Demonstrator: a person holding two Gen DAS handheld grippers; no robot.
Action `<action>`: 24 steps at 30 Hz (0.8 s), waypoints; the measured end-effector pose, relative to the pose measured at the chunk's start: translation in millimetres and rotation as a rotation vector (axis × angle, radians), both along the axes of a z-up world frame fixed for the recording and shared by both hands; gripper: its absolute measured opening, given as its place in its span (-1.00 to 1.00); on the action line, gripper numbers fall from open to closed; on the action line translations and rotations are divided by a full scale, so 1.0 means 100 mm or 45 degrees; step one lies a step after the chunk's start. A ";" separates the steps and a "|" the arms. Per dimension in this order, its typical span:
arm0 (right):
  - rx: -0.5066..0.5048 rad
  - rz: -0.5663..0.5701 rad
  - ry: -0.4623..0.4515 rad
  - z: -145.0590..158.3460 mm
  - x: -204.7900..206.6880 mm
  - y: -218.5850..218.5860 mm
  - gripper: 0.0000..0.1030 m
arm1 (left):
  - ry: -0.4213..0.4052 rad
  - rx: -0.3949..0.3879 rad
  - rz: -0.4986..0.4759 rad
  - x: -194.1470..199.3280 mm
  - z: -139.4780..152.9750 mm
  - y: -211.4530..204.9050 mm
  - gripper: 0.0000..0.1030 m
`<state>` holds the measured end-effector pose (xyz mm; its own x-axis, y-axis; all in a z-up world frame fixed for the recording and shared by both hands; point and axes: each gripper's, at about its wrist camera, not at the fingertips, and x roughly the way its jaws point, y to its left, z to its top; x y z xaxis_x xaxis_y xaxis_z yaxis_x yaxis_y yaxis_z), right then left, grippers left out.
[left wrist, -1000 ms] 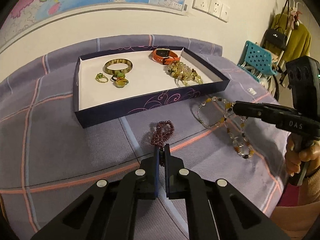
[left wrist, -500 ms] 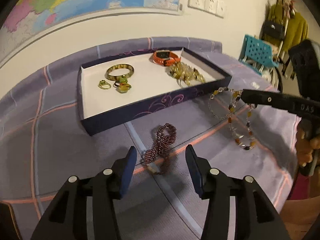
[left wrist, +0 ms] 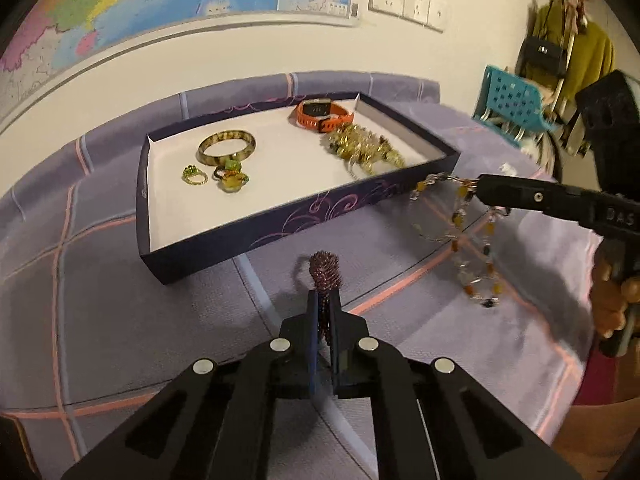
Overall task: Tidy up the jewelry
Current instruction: 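Lift the bead necklace with the right tool while the left tool lifts the maroon bracelet, then carry the necklace over the tray with the right tool while the left tool carries the bracelet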
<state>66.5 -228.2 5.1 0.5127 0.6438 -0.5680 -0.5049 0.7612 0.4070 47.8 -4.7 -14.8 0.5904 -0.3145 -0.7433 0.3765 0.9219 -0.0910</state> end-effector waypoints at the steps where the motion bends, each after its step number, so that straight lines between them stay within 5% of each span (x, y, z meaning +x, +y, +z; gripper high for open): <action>1: 0.003 0.001 -0.008 0.03 0.00 0.00 -0.80 | 0.001 -0.021 -0.001 -0.01 0.02 0.01 -0.93; 9: 0.063 0.014 -0.068 0.28 0.00 -0.01 -0.80 | -0.031 -0.158 0.007 -0.06 0.27 0.17 -0.94; 24: 0.089 0.016 -0.148 0.58 0.03 0.01 -0.80 | -0.125 -0.161 0.015 -0.05 0.54 0.20 -0.94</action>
<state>69.9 -227.5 62.8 0.5641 0.6868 -0.4584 -0.5615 0.7261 0.3970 43.0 15.3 39.4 0.6628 -0.3941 -0.6367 0.3782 0.9100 -0.1696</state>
